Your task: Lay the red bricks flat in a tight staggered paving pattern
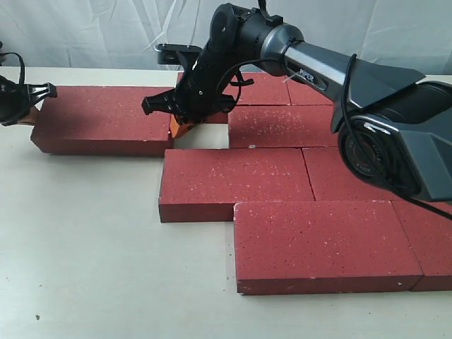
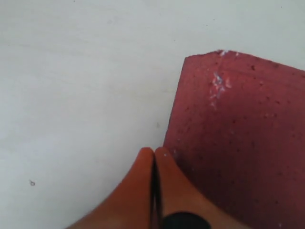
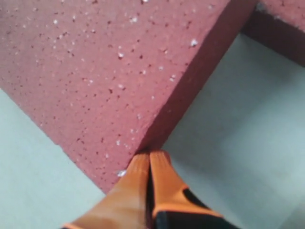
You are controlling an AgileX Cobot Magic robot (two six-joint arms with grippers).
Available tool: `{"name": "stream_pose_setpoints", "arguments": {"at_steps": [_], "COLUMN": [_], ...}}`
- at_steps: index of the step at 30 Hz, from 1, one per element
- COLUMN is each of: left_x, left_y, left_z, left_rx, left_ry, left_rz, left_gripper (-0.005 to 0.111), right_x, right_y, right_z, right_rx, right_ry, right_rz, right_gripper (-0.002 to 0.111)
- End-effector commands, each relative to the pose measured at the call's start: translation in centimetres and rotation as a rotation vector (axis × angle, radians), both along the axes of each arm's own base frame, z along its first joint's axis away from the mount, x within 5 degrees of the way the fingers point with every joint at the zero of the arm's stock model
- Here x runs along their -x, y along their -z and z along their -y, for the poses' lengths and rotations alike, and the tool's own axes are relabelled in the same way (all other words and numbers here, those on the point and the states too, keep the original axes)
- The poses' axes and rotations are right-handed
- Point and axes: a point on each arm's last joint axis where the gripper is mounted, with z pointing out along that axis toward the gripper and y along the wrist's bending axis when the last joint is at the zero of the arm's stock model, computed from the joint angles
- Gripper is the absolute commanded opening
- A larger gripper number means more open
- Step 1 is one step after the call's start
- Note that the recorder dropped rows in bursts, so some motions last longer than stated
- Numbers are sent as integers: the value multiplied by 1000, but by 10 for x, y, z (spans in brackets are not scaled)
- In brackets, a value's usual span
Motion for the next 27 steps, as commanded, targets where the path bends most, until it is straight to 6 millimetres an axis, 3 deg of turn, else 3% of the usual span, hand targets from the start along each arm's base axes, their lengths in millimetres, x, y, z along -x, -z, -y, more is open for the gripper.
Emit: {"name": "stream_pose_setpoints", "arguments": {"at_steps": [1, 9, 27], "left_x": [6, 9, 8], "left_y": [2, 3, 3], "left_z": [1, -12, -16], "left_rx": [69, 78, 16], "left_ry": [-10, -27, -21], "left_rz": [-68, -84, -62], "left_gripper": [0, 0, 0], "right_x": [1, 4, -2], "right_y": [-3, -2, 3], "right_z": [-3, -2, 9], "right_rx": [-27, -10, 120], "right_ry": [11, -3, 32], "right_rz": [0, -32, 27], "right_gripper": [-1, -1, -1]}}
